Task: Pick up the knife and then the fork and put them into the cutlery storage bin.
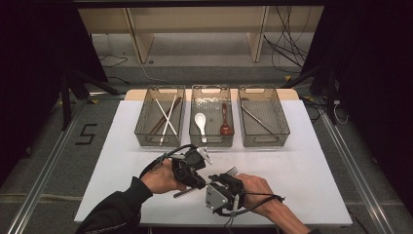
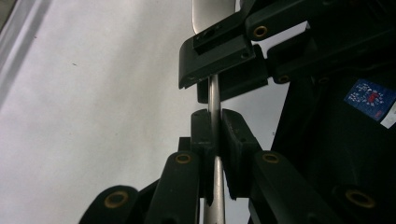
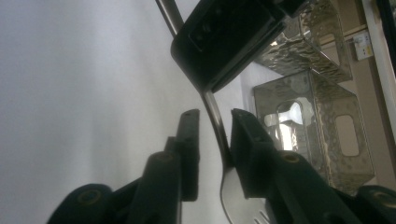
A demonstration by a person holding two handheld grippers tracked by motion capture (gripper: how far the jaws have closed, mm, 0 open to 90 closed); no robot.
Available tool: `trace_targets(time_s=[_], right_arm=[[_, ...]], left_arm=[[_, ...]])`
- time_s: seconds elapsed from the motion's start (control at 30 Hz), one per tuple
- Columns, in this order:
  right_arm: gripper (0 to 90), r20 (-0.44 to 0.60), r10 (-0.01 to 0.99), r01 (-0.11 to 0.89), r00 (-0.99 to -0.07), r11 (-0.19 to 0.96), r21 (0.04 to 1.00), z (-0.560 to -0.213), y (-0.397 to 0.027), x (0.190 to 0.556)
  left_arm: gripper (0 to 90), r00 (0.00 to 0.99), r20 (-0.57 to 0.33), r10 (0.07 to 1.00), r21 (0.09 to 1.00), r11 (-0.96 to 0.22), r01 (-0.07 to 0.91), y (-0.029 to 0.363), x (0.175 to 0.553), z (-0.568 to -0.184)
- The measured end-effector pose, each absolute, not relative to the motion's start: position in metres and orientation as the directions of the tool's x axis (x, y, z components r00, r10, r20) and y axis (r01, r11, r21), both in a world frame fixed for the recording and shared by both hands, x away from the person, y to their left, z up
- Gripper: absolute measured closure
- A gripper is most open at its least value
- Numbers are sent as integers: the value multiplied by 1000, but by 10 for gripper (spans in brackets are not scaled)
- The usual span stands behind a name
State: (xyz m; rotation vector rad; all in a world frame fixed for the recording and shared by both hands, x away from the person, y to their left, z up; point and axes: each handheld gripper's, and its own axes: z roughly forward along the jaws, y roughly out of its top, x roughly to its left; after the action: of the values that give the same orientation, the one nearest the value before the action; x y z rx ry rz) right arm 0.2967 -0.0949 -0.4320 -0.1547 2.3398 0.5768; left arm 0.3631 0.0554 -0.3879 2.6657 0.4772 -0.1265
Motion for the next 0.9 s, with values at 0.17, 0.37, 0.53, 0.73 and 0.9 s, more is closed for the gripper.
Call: trace_targets(time_s=[0.17, 0.37, 0.53, 0.73, 0.9], right_arm=[[841, -681, 25, -287, -731, 895, 341, -434, -96, 295], [879, -699, -19, -321, -715, 897, 304, -436, -97, 294], [885, -702, -8, -313, -712, 899, 307, -436, -98, 294], [887, -703, 11, -286, -711, 909, 304, -432, -106, 301], [888, -689, 42, -257, -724, 910, 325, -431, -112, 305]], left_arm=[[831, 935, -166, 312, 406, -843, 354, 55, 363, -388], [824, 930, -184, 318, 410, -835, 367, 56, 364, -388], [770, 931, -179, 319, 407, -837, 365, 59, 365, -388], [671, 923, -166, 348, 437, -813, 385, 68, 367, -383], [613, 915, -150, 375, 471, -786, 400, 79, 368, -376]])
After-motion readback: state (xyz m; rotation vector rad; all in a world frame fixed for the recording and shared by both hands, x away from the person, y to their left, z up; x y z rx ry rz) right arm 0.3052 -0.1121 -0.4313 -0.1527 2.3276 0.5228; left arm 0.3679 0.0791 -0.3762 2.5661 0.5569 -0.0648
